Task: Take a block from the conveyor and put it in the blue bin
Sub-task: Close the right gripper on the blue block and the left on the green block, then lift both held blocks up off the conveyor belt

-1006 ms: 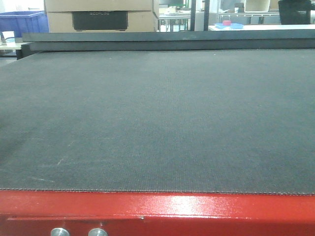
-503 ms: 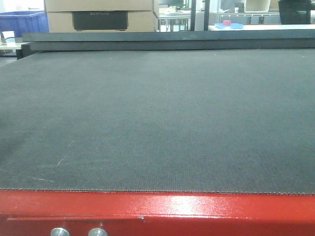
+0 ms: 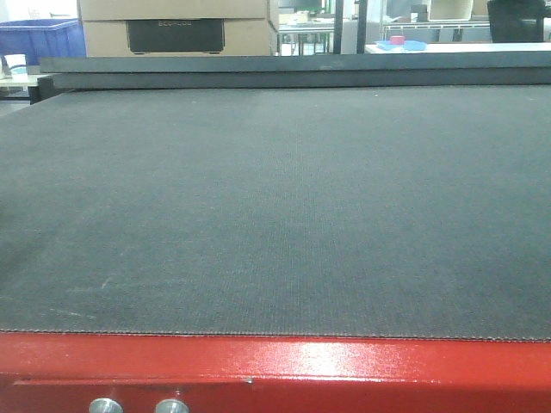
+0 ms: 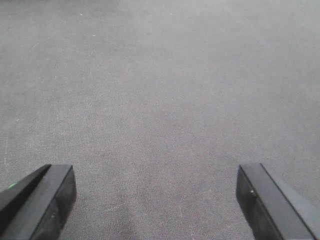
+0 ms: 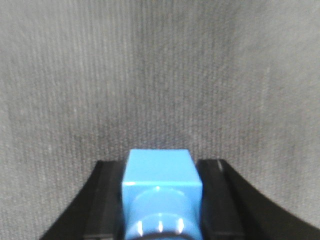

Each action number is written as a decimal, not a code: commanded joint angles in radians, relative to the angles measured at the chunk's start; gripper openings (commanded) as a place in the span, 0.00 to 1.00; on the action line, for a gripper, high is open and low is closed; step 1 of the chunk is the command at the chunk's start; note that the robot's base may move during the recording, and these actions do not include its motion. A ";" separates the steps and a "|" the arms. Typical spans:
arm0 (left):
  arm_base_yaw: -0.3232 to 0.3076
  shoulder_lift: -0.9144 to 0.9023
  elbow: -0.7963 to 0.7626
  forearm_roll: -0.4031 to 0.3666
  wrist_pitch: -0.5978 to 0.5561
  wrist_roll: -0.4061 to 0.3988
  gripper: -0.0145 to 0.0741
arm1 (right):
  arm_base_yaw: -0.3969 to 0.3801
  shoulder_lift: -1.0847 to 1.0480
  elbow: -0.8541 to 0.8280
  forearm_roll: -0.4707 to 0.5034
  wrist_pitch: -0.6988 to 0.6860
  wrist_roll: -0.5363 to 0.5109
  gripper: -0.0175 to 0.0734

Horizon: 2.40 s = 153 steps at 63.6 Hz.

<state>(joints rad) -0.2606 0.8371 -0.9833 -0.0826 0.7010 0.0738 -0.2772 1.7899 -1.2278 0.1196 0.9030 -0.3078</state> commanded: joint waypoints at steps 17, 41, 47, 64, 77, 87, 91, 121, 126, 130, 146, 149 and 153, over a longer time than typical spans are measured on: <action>0.085 0.049 -0.059 0.008 0.067 -0.008 0.78 | 0.009 -0.125 -0.006 0.102 0.032 -0.006 0.02; 0.248 0.303 -0.235 0.006 0.274 0.013 0.78 | 0.303 -0.341 -0.006 0.138 0.032 -0.006 0.02; 0.285 0.383 -0.295 0.006 0.328 0.059 0.78 | 0.386 -0.356 -0.006 0.157 0.035 -0.006 0.02; 0.385 0.625 -0.368 0.054 0.334 0.136 0.78 | 0.602 -0.360 -0.006 0.182 0.041 -0.006 0.02; 0.384 0.781 -0.368 0.111 0.287 0.136 0.78 | 0.679 -0.360 -0.006 0.225 0.036 -0.006 0.02; 0.384 0.879 -0.368 0.111 0.206 0.136 0.78 | 0.698 -0.360 -0.006 0.227 0.036 -0.006 0.02; 0.384 0.915 -0.368 0.111 0.182 0.136 0.78 | 0.698 -0.360 -0.006 0.227 0.038 -0.006 0.02; 0.384 1.042 -0.370 0.113 0.194 0.136 0.72 | 0.698 -0.360 -0.006 0.227 0.038 -0.008 0.02; 0.384 1.042 -0.381 0.116 0.217 0.136 0.61 | 0.698 -0.360 -0.006 0.227 0.036 -0.008 0.02; 0.384 1.042 -0.400 0.116 0.240 0.136 0.48 | 0.698 -0.360 -0.006 0.227 0.032 -0.008 0.02; 0.380 1.038 -0.494 0.083 0.372 0.133 0.04 | 0.696 -0.360 -0.004 0.216 -0.024 -0.008 0.02; 0.372 1.026 -0.499 0.064 0.388 0.133 0.04 | 0.683 -0.360 0.000 0.216 -0.040 -0.008 0.02; 0.357 1.004 -0.497 0.058 0.390 0.112 0.04 | 0.660 -0.360 0.015 0.214 -0.060 -0.008 0.02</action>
<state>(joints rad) 0.1163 1.8787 -1.4665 0.0000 1.0612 0.2100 0.4132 1.4414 -1.2261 0.3425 0.8851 -0.3076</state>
